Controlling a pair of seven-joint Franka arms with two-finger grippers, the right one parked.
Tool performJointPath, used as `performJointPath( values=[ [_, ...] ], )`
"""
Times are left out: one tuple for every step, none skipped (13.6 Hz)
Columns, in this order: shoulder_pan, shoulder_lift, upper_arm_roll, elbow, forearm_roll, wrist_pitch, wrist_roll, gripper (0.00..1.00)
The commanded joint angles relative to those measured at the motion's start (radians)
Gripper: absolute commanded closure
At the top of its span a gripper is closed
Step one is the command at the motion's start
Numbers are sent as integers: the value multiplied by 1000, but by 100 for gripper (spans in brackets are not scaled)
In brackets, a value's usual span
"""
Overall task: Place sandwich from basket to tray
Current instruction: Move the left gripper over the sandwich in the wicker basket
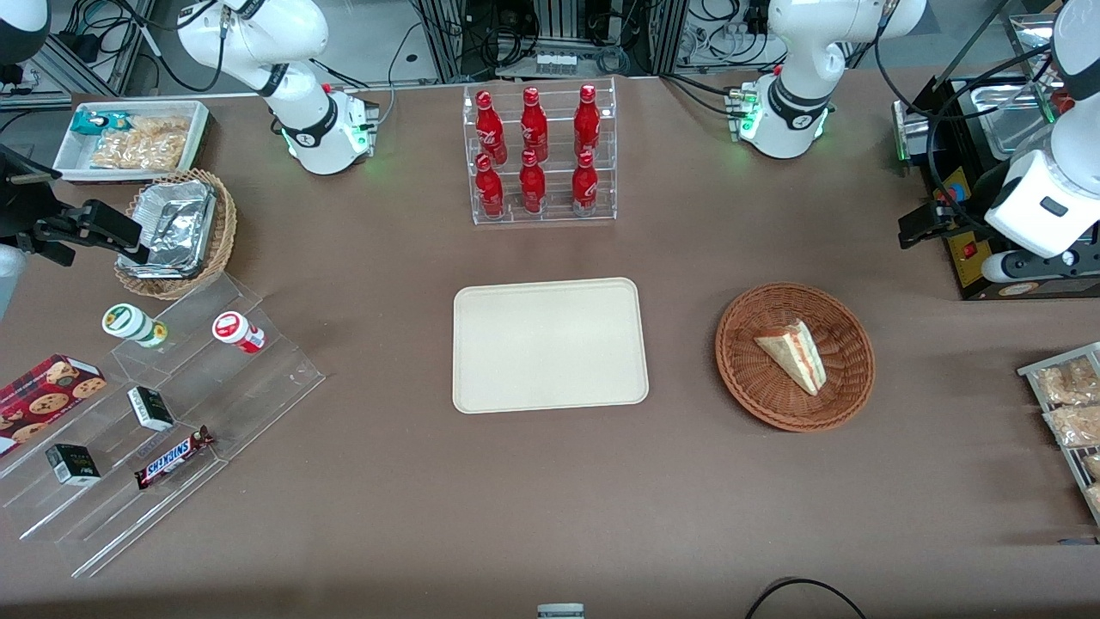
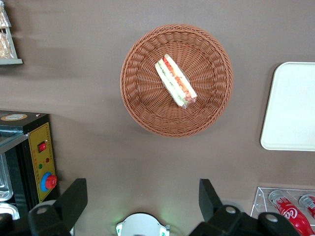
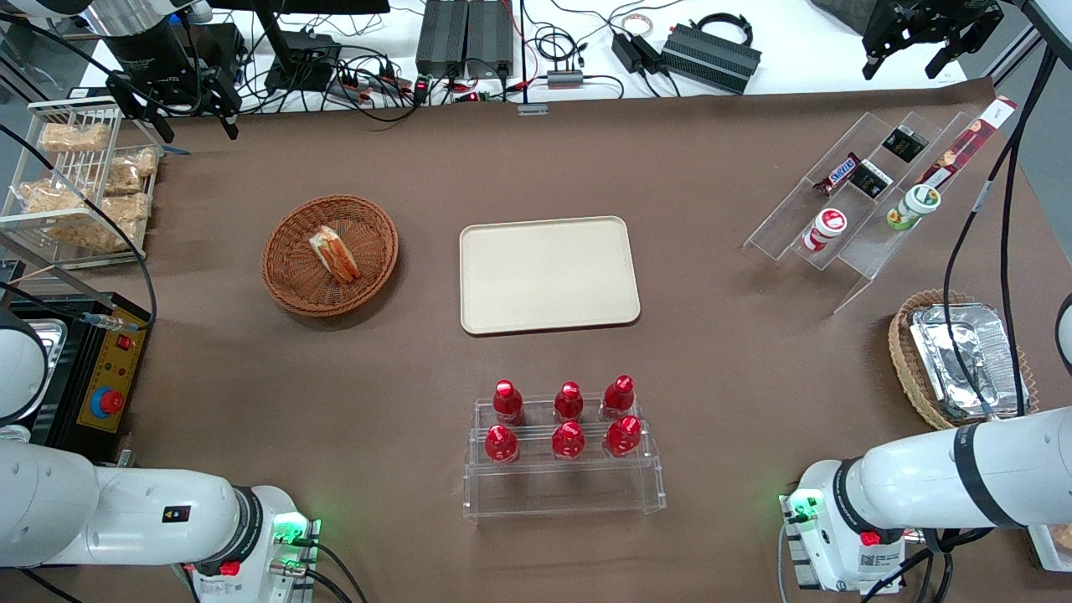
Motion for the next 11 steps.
performJointPath(
  values=[
    [-4,6,1,18,-1,-10,15,0],
    [-4,9,1,14,-1,-13,9,0],
    [-4,16,1,3,-1,-24,7,0],
    [-6,19,-1,-34,-1,-13,10,0],
    [-9,24,-1,-75,-1,3,10,0],
    [-12,24,-1,-106,-3,19,9,0],
    [-15,26,-1,-146,-3,54,10,0],
    [-20,21,-1,-205,-3,116,10,0],
    [-39,16,-3,-260,0,182,10,0],
    [-46,16,-3,-308,0,242,7,0],
    [-52,16,-3,-356,2,294,0,0]
  ],
)
